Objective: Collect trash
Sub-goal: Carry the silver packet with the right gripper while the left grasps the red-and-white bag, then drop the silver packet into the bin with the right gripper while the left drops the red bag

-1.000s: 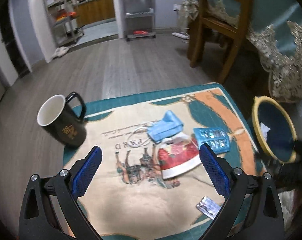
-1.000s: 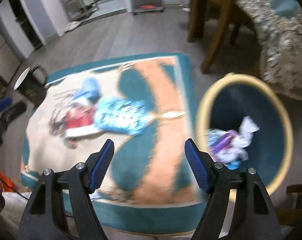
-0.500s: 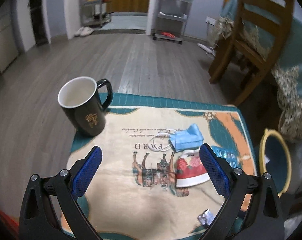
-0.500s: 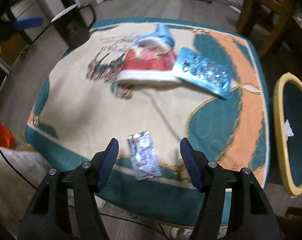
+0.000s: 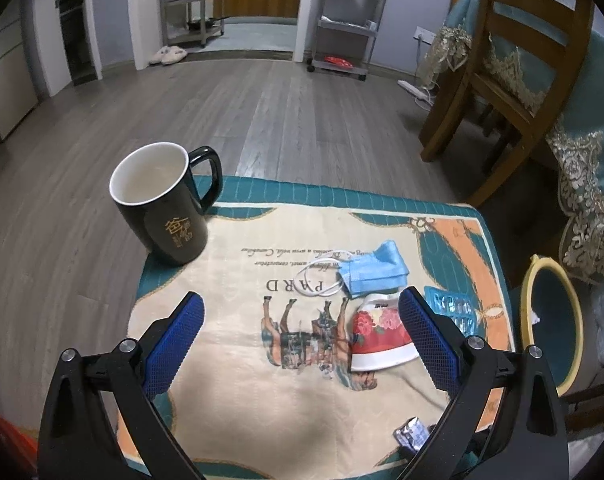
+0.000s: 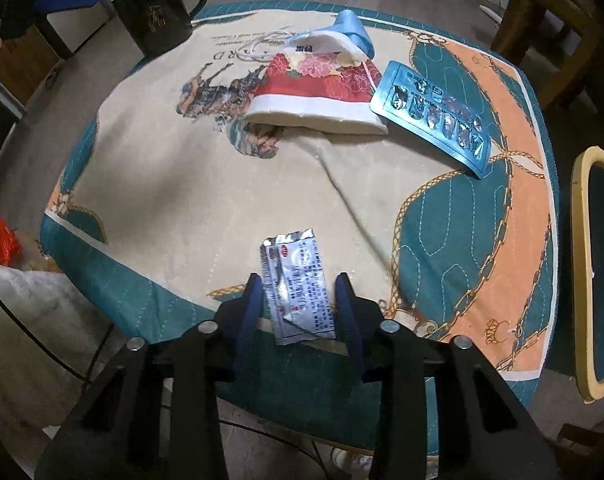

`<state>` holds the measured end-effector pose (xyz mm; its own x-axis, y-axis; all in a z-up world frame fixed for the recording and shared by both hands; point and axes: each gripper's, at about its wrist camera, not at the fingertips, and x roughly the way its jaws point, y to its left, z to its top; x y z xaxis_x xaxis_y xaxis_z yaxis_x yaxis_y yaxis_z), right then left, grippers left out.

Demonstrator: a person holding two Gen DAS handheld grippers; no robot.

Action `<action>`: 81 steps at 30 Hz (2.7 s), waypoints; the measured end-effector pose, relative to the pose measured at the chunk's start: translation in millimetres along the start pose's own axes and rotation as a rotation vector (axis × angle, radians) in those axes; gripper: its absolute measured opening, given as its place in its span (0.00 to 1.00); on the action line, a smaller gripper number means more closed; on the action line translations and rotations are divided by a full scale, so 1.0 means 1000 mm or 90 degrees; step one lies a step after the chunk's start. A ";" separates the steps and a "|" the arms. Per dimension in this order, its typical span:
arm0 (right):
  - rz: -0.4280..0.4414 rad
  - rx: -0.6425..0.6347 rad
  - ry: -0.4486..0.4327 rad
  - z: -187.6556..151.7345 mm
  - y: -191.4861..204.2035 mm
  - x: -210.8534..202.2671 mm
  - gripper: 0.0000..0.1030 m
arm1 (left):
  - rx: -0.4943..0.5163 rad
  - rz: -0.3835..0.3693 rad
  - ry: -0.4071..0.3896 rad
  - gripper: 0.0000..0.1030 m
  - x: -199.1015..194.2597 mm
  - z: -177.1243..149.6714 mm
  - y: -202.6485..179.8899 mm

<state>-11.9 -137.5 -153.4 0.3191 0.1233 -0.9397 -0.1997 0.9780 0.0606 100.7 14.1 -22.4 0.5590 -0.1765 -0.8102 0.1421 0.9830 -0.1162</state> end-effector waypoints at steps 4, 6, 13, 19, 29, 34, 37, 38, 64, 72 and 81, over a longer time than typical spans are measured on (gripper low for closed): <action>-0.006 -0.003 -0.004 0.002 -0.003 0.000 0.28 | 0.000 -0.001 0.001 0.94 0.001 0.000 0.000; -0.005 0.003 -0.005 0.003 -0.004 -0.001 0.28 | 0.003 0.000 0.001 0.94 0.001 0.000 0.000; -0.019 0.055 -0.030 0.022 -0.039 -0.040 0.28 | 0.021 0.002 0.006 0.94 0.006 -0.001 -0.008; -0.045 0.063 -0.061 0.060 -0.093 -0.094 0.28 | 0.063 -0.001 0.026 0.94 0.022 -0.006 -0.022; -0.048 0.120 -0.103 0.068 -0.159 -0.116 0.28 | 0.157 -0.035 0.063 0.94 0.062 -0.020 -0.064; -0.010 0.137 -0.113 0.071 -0.166 -0.117 0.28 | 0.139 -0.060 0.072 0.94 0.087 -0.022 -0.081; 0.008 0.137 -0.114 0.072 -0.168 -0.117 0.28 | 0.116 -0.067 0.081 0.94 0.100 -0.022 -0.085; 0.017 0.139 -0.113 0.071 -0.169 -0.116 0.28 | 0.113 -0.063 0.085 0.94 0.105 -0.023 -0.087; 0.026 0.176 -0.137 0.075 -0.187 -0.120 0.28 | 0.062 -0.069 0.093 0.31 0.091 -0.023 -0.071; 0.013 0.185 -0.145 0.074 -0.193 -0.124 0.28 | 0.089 -0.072 0.042 0.28 0.058 -0.013 -0.082; -0.027 0.235 -0.154 0.063 -0.224 -0.135 0.28 | 0.163 -0.079 -0.058 0.28 0.016 0.007 -0.115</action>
<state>48.4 -362.9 -18.5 0.5367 0.0740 -0.8405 0.1482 0.9724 0.1802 98.8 -102.1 -18.4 0.5936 -0.3095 -0.7428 0.4093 0.9109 -0.0525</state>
